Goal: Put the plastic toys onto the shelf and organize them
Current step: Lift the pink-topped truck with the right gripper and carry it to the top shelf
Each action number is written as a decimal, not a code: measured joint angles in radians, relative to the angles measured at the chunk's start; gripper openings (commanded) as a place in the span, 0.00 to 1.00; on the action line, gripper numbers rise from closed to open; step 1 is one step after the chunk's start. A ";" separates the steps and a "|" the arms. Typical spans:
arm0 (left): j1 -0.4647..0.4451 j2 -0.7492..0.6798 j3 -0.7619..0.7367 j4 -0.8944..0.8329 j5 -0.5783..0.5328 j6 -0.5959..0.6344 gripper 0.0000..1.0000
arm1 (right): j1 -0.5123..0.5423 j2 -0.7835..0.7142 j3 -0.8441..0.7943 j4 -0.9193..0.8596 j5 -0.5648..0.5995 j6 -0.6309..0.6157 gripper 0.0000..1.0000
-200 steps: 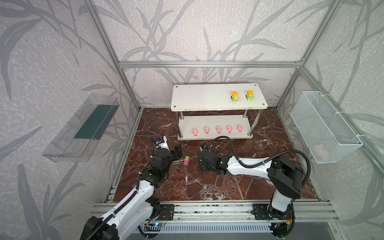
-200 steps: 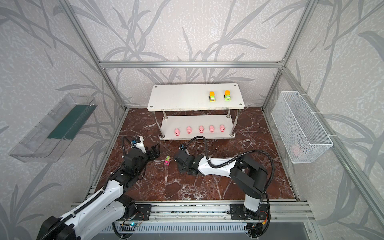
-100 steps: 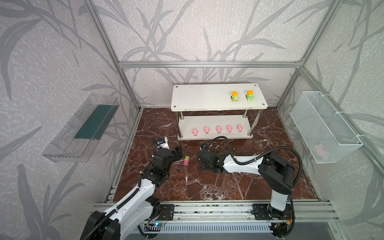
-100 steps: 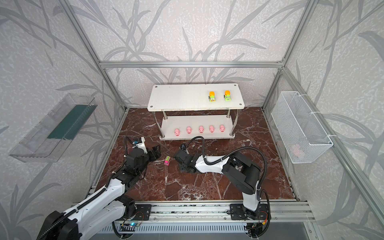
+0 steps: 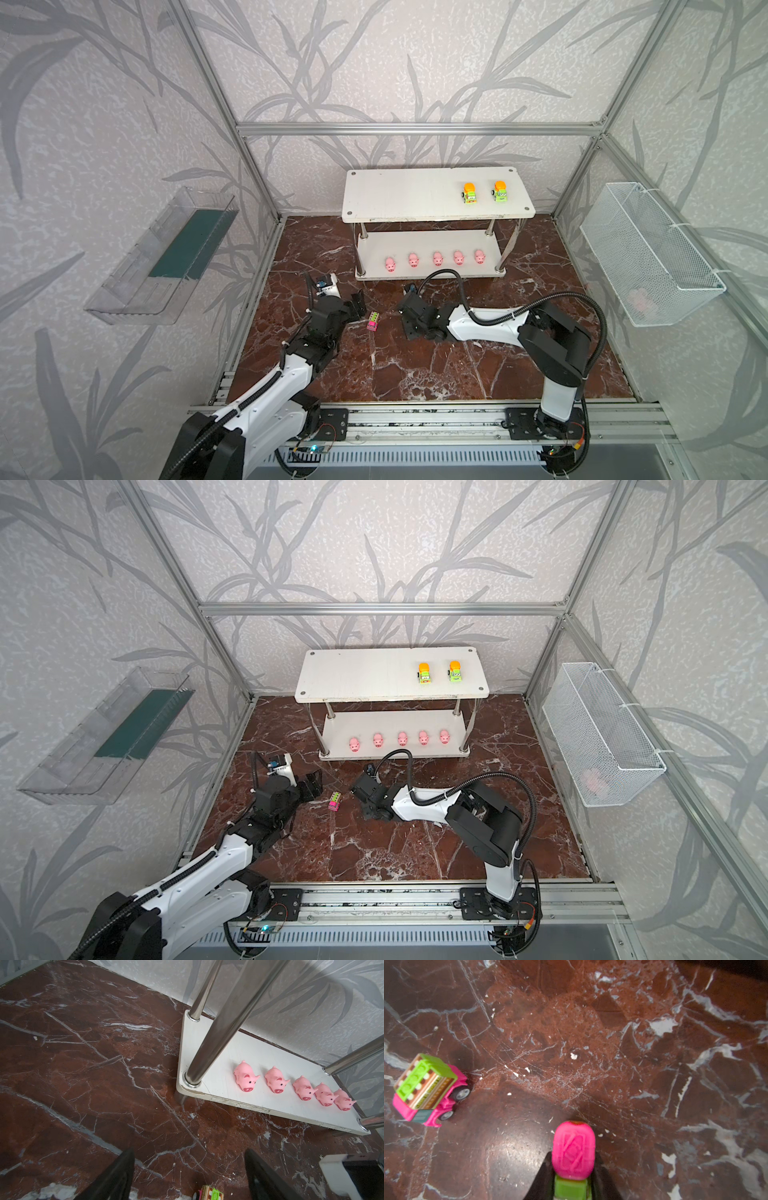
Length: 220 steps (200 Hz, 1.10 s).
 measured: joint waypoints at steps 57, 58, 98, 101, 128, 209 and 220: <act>0.000 0.002 0.000 0.005 0.000 0.000 0.81 | 0.000 -0.257 0.017 -0.153 0.010 -0.056 0.20; 0.000 0.002 0.000 0.005 0.000 0.000 0.81 | 0.000 -0.265 0.021 -0.160 0.011 -0.059 0.20; 0.000 0.003 -0.004 0.009 0.000 0.000 0.81 | -0.003 -0.435 0.204 -0.365 0.092 -0.143 0.20; 0.000 0.003 -0.005 0.009 0.000 0.000 0.81 | -0.003 -0.445 0.223 -0.380 0.099 -0.151 0.20; 0.000 0.014 -0.005 0.013 0.000 0.000 0.81 | -0.018 -0.486 0.439 -0.481 0.150 -0.212 0.20; 0.000 0.019 -0.024 0.027 0.008 -0.001 0.81 | -0.216 -0.248 0.990 -0.605 0.111 -0.368 0.20; 0.000 0.019 -0.029 0.027 0.008 -0.001 0.81 | -0.243 -0.194 1.058 -0.626 0.106 -0.383 0.20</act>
